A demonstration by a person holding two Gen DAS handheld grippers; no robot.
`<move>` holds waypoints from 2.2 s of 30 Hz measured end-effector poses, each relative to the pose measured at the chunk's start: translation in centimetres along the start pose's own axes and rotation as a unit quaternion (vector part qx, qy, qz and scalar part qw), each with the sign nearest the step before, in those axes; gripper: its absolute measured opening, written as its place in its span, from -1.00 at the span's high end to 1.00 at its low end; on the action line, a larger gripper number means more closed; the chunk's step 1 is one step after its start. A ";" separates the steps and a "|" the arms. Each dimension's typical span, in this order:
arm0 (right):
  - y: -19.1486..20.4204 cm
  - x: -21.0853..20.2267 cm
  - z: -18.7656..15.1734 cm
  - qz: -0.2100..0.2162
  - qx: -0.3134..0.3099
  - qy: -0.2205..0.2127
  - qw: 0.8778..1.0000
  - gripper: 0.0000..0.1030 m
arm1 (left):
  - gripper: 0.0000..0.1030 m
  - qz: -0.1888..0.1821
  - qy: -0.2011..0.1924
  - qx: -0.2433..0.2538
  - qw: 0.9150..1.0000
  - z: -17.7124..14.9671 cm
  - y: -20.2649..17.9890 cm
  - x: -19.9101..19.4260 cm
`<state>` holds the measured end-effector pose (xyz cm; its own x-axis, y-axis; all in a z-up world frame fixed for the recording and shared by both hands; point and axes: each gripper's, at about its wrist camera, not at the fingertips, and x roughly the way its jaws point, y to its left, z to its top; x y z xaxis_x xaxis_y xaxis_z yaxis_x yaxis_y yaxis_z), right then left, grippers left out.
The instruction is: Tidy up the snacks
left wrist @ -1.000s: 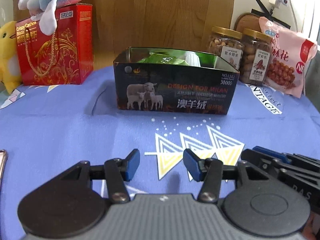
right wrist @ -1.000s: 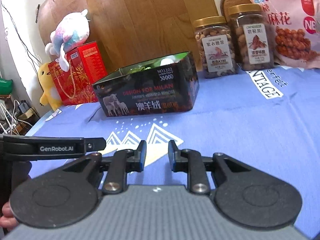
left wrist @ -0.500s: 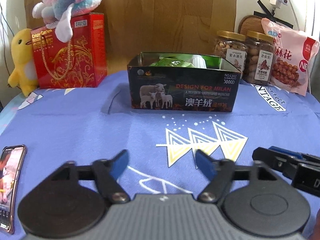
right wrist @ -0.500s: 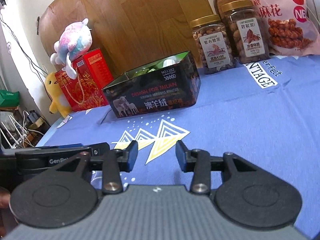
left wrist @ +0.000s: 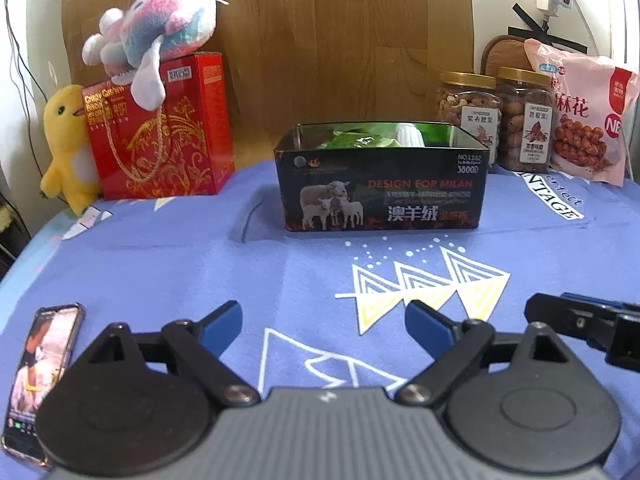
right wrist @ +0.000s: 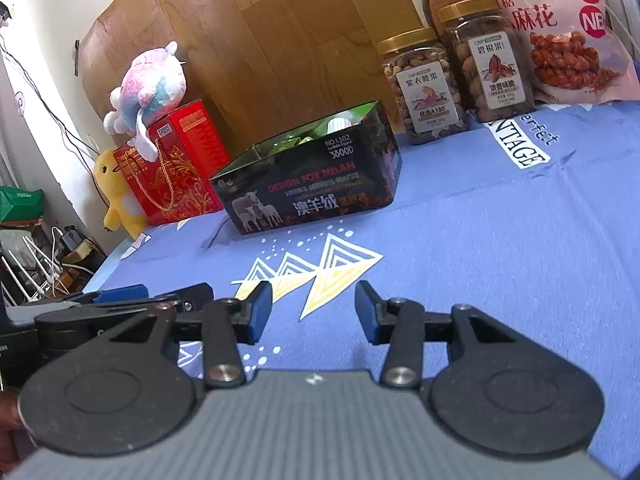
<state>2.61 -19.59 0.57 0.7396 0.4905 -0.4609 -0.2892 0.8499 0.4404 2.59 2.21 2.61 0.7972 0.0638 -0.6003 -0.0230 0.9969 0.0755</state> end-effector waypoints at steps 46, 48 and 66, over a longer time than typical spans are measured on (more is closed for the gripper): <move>-0.4 0.3 -0.4 -0.007 0.011 -0.003 1.000 -0.07 | -1.00 0.128 -0.023 0.056 0.990 0.7 1.3 1.7; -0.3 0.3 -0.5 -0.007 0.011 -0.003 1.000 -0.08 | -1.00 0.138 -0.024 0.059 0.988 0.7 1.4 1.7; -0.2 0.3 -0.6 -0.006 0.014 -0.001 1.000 -0.19 | -1.00 0.197 -0.027 0.079 0.977 0.5 1.8 2.0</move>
<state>2.53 -19.49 -0.15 0.7439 0.4804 -0.4646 -0.2641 0.8499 0.4559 4.43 4.11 1.95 0.7764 0.4342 -0.4569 -0.2448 0.8757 0.4162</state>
